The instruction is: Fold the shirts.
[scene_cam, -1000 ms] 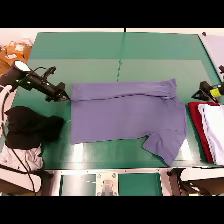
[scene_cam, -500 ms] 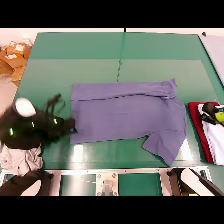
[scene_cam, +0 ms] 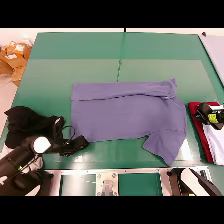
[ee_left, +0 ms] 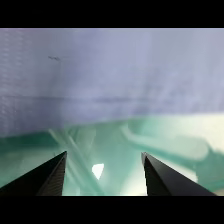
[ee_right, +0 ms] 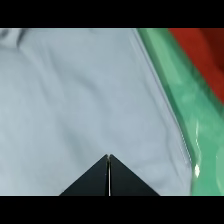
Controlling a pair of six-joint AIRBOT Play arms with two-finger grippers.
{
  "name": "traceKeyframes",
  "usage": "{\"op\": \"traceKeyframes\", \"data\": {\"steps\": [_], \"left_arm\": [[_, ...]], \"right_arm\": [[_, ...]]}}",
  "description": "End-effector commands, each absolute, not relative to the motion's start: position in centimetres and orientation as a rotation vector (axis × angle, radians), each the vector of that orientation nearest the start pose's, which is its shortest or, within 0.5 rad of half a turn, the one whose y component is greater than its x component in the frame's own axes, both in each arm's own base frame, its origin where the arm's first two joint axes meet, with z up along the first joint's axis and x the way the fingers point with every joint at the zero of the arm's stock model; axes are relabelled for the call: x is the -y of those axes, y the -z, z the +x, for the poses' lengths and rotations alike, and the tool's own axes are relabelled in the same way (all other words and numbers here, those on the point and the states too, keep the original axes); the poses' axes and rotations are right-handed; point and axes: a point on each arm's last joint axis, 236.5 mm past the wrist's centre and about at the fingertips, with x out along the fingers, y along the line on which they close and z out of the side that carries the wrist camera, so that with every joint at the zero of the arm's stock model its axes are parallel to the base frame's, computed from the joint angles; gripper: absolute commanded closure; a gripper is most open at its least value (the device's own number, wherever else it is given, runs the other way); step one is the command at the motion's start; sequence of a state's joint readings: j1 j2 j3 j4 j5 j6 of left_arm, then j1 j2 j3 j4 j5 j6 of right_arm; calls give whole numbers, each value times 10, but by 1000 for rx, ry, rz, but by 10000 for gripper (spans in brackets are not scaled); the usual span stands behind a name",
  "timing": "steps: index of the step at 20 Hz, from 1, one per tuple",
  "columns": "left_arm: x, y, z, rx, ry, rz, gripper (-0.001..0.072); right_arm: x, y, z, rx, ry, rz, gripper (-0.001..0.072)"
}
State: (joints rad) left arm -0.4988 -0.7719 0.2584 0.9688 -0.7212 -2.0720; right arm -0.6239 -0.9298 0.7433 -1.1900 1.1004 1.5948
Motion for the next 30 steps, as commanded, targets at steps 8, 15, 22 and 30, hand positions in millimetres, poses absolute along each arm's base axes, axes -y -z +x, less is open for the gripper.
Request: {"op": "traceKeyframes", "data": {"steps": [8, 15, 22, 30], "left_arm": [[165, 118, 215, -1225, -76, -836, 258], [163, 112, 216, -1246, -2, -696, 687], [108, 108, 250, -1170, -29, -628, 686], [115, 82, 274, -1093, 69, -548, 686]], "right_arm": [[107, 17, 306, -1044, 362, 777, 696], [115, 28, 285, -1136, 384, 688, 619], [91, 41, 227, -1413, 379, 691, 622], [13, 76, 151, -1663, 322, 916, 198]]}}
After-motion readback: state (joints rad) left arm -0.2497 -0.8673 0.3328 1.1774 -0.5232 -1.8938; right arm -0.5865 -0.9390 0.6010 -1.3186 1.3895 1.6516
